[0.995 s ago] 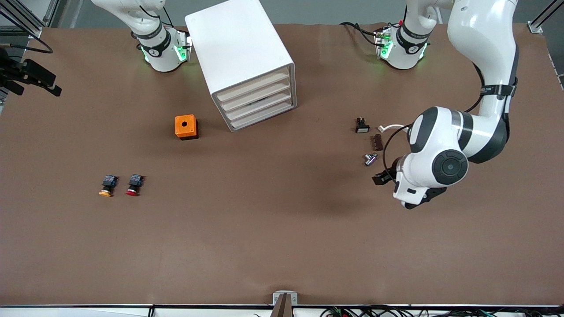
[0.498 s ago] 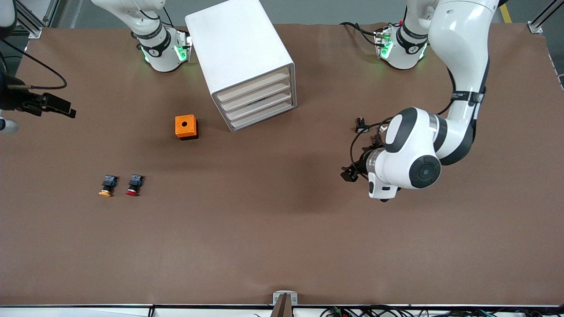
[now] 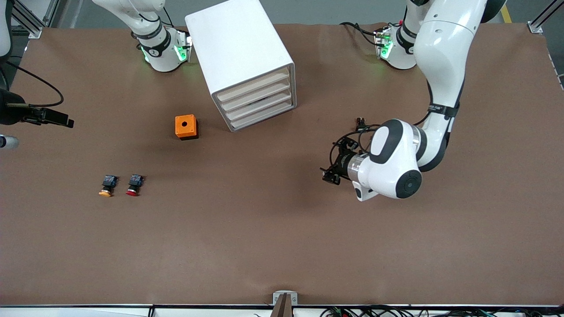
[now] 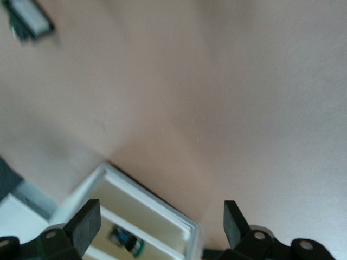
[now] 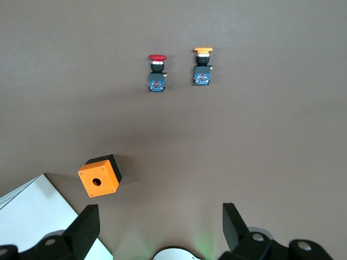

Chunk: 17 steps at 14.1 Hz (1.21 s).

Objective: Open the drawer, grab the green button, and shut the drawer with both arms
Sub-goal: 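Reach the left gripper toward the drawer of the white cabinet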

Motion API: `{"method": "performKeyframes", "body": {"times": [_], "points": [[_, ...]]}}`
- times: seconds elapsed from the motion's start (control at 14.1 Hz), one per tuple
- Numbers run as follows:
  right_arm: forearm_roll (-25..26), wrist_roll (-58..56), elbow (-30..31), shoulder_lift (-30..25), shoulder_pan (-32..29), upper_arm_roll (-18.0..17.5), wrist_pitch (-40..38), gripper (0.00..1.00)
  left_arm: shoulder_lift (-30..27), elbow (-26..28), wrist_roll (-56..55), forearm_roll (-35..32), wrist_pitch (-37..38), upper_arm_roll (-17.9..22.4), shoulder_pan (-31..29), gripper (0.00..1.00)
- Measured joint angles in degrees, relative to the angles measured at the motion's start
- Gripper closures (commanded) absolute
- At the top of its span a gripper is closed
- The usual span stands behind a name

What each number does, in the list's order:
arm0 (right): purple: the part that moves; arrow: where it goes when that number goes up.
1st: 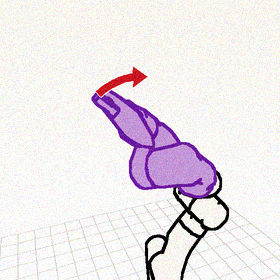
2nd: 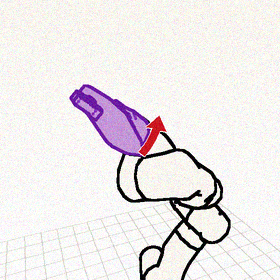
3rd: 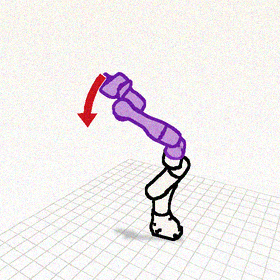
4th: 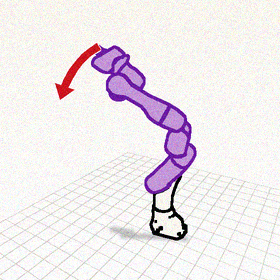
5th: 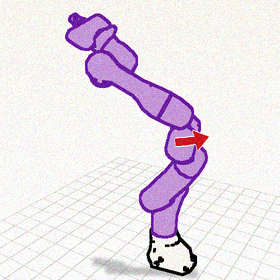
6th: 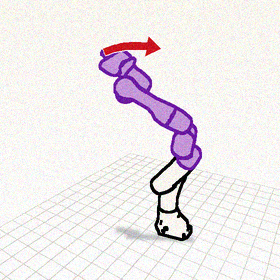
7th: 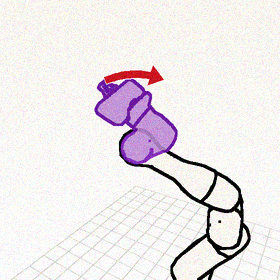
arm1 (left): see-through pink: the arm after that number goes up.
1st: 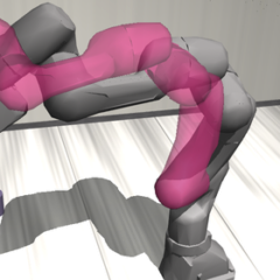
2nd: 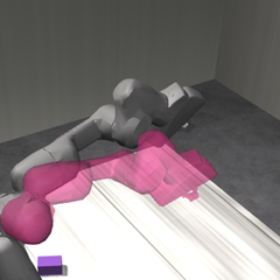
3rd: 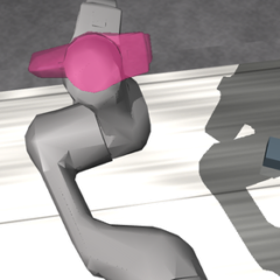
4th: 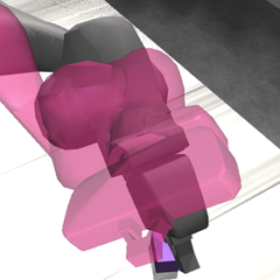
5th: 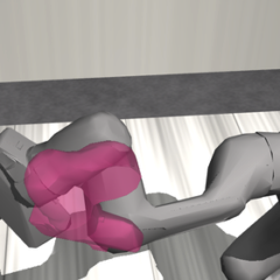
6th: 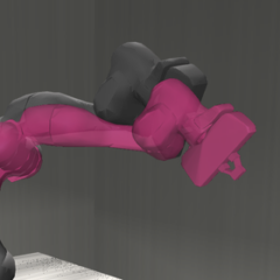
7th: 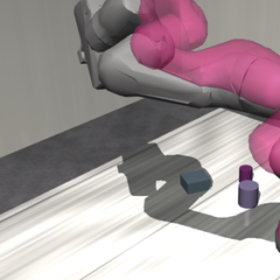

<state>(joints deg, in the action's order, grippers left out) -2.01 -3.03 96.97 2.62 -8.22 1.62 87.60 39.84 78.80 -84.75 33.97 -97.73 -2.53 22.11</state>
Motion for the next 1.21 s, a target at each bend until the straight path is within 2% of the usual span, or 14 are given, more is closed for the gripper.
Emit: {"method": "performKeyframes", "body": {"times": [0.71, 1.21], "points": [[-0.4, 4.0, -0.4, 0.0, 0.2, -0.6, -0.2, 0.00, 8.4, -2.9, -23.5, 19.4, 6.9, 0.3, 0.1, 0.00], [-2.6, 13.0, -0.5, 0.0, 2.6, -1.2, -0.2, 0.00, 12.5, -3.6, -36.0, 23.9, 13.4, -0.7, 0.7, 0.00]]}}
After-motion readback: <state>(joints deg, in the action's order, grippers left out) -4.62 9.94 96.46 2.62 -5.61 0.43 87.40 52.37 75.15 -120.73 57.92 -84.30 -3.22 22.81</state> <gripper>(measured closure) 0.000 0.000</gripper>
